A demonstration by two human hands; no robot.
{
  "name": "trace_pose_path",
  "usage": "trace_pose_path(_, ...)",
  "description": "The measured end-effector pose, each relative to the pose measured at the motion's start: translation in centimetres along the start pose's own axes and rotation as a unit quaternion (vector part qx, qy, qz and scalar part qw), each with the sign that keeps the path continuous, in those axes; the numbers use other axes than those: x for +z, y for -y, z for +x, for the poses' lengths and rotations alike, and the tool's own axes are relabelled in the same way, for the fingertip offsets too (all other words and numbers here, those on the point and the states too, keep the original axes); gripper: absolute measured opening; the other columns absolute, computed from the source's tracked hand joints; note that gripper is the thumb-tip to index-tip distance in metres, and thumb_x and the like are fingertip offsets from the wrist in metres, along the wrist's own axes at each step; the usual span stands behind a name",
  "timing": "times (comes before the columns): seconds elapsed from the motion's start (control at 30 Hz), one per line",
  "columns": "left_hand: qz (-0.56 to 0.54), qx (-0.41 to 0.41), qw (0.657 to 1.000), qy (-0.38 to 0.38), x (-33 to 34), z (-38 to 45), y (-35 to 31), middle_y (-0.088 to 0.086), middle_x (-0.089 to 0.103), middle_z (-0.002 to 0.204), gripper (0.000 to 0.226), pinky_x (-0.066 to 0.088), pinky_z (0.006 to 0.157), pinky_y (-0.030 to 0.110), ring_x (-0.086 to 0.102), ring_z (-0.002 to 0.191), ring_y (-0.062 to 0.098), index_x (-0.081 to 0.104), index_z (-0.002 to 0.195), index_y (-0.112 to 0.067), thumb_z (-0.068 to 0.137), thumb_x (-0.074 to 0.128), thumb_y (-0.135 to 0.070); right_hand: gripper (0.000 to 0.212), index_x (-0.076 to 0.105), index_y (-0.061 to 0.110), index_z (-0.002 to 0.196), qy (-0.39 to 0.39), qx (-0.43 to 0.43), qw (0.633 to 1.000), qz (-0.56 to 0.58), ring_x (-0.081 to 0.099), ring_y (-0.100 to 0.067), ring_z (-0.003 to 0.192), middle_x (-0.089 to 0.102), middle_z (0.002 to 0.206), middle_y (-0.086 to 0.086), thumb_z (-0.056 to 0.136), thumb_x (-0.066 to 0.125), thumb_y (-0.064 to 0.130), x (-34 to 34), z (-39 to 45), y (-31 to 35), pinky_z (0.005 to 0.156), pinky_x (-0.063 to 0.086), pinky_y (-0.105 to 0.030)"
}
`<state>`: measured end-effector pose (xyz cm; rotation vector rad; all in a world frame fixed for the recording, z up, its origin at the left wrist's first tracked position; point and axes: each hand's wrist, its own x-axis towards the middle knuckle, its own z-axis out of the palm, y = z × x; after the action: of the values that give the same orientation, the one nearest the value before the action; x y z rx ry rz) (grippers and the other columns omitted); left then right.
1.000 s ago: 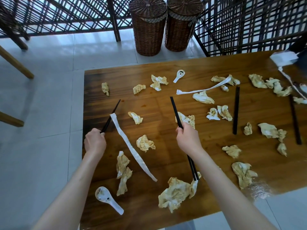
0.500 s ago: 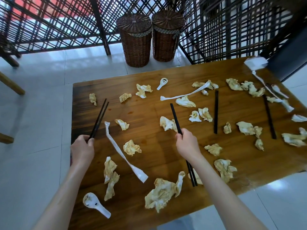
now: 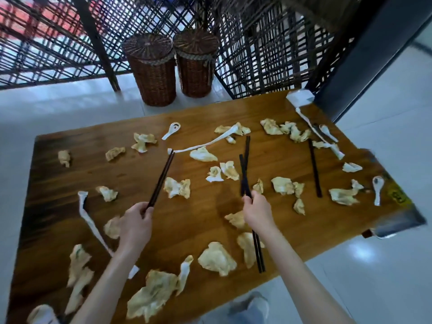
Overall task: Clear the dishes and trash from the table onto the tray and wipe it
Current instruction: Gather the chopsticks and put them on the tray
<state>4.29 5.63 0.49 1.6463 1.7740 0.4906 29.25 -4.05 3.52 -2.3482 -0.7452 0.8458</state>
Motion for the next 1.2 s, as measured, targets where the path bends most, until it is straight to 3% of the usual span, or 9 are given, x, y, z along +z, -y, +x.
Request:
trace_pose_path(0.1, -0.033, 0.004, 0.999, 0.026, 4.3, -2.2, -4.3, -0.002, 0.064, 0.093, 0.028, 0.037, 0.050, 0.013, 0.056, 0.067, 0.003, 0.062, 0.119, -0.009, 0.093, 0.055, -0.016, 0.039, 0.044, 0.010, 0.134, 0.017, 0.012, 1.000, 0.002, 0.052, -0.022, 0.115, 0.052, 0.130, -0.006, 0.100, 0.035, 0.026, -3.1, 2.5, -2.1, 0.092, 0.047, -0.035)
trace_pose_path(0.23, -0.037, 0.002, 0.998, 0.045, 9.7, -4.5, -8.9, -0.007, 0.064, 0.081, 0.021, 0.037, 0.044, 0.014, 0.058, 0.063, 0.007, 0.065, 0.111, -0.015, 0.095, 0.052, -0.020, 0.041, 0.038, 0.012, 0.139, 0.047, 0.013, 0.999, 0.016, 0.054, -0.019, 0.106, 0.048, 0.135, -0.005, 0.100, 0.034, 0.026, -6.7, 5.8, -4.9, 0.074, 0.044, -0.028)
trace_pose_path(0.33, -0.037, -0.018, 0.998, 0.050, 13.6, -5.6, -11.5, -0.004, 0.063, 0.075, 0.016, 0.038, 0.041, 0.020, 0.057, 0.057, 0.014, 0.062, 0.105, -0.019, 0.097, 0.048, -0.023, 0.038, 0.044, 0.012, 0.135, 0.052, 0.005, 0.998, 0.017, 0.054, -0.019, 0.102, 0.052, 0.132, -0.007, 0.100, 0.036, 0.025, -9.5, 8.4, -7.4, 0.078, 0.044, -0.030)
trace_pose_path(0.53, -0.003, -0.036, 0.997, 0.069, 20.1, -5.1, -16.4, 0.005, 0.060, 0.078, 0.017, 0.035, 0.044, 0.027, 0.053, 0.059, 0.019, 0.055, 0.102, -0.015, 0.100, 0.038, -0.018, 0.044, 0.035, 0.012, 0.141, 0.033, 0.015, 0.999, -0.013, 0.043, -0.022, 0.128, 0.043, 0.142, -0.006, 0.100, 0.038, 0.025, -14.0, 13.2, -11.0, 0.099, 0.038, -0.032)
trace_pose_path(0.67, 0.036, -0.027, 0.997, 0.070, 23.1, -3.6, -19.1, 0.008, 0.061, 0.090, 0.015, 0.038, 0.055, 0.028, 0.055, 0.074, 0.022, 0.052, 0.103, -0.013, 0.099, 0.037, -0.014, 0.044, 0.036, 0.012, 0.141, 0.048, 0.035, 0.998, -0.009, 0.049, -0.026, 0.121, 0.045, 0.139, -0.006, 0.100, 0.036, 0.027, -15.4, 16.2, -12.2, 0.097, 0.046, -0.040)
trace_pose_path(0.83, 0.068, -0.009, 0.996, 0.056, 25.9, -0.3, -20.9, 0.005, 0.057, 0.098, 0.021, 0.040, 0.068, 0.027, 0.049, 0.083, 0.018, 0.055, 0.111, -0.007, 0.097, 0.039, -0.009, 0.038, 0.045, 0.010, 0.132, 0.048, 0.062, 0.997, -0.002, 0.059, -0.026, 0.096, 0.053, 0.128, -0.010, 0.100, 0.034, 0.026, -16.7, 19.8, -12.9, 0.070, 0.051, -0.034)
trace_pose_path(0.93, 0.078, -0.022, 0.995, 0.059, 27.2, 1.7, -21.2, 0.009, 0.058, 0.109, 0.028, 0.042, 0.072, 0.026, 0.052, 0.090, 0.019, 0.054, 0.120, -0.007, 0.095, 0.041, -0.005, 0.037, 0.045, 0.010, 0.132, 0.045, 0.075, 0.996, -0.005, 0.057, -0.029, 0.107, 0.053, 0.128, -0.010, 0.100, 0.034, 0.026, -17.4, 21.4, -13.2, 0.080, 0.051, -0.038)
trace_pose_path(1.03, 0.102, -0.012, 0.993, 0.057, 28.4, 3.4, -21.4, 0.012, 0.053, 0.120, 0.036, 0.043, 0.087, 0.032, 0.051, 0.108, 0.026, 0.048, 0.130, -0.006, 0.095, 0.040, -0.003, 0.038, 0.044, 0.011, 0.134, 0.030, 0.074, 0.997, -0.005, 0.054, -0.024, 0.112, 0.050, 0.132, -0.008, 0.100, 0.035, 0.026, -18.0, 23.1, -13.6, 0.090, 0.049, -0.038)
trace_pose_path(1.2, 0.135, -0.016, 0.990, 0.030, 30.0, 4.0, -21.2, 0.016, 0.049, 0.121, 0.041, 0.041, 0.095, 0.036, 0.048, 0.112, 0.030, 0.045, 0.135, -0.005, 0.095, 0.040, 0.000, 0.040, 0.043, 0.011, 0.136, 0.042, 0.072, 0.996, -0.021, 0.052, -0.026, 0.117, 0.049, 0.134, -0.007, 0.100, 0.035, 0.027, -18.6, 25.5, -14.4, 0.095, 0.048, -0.041)
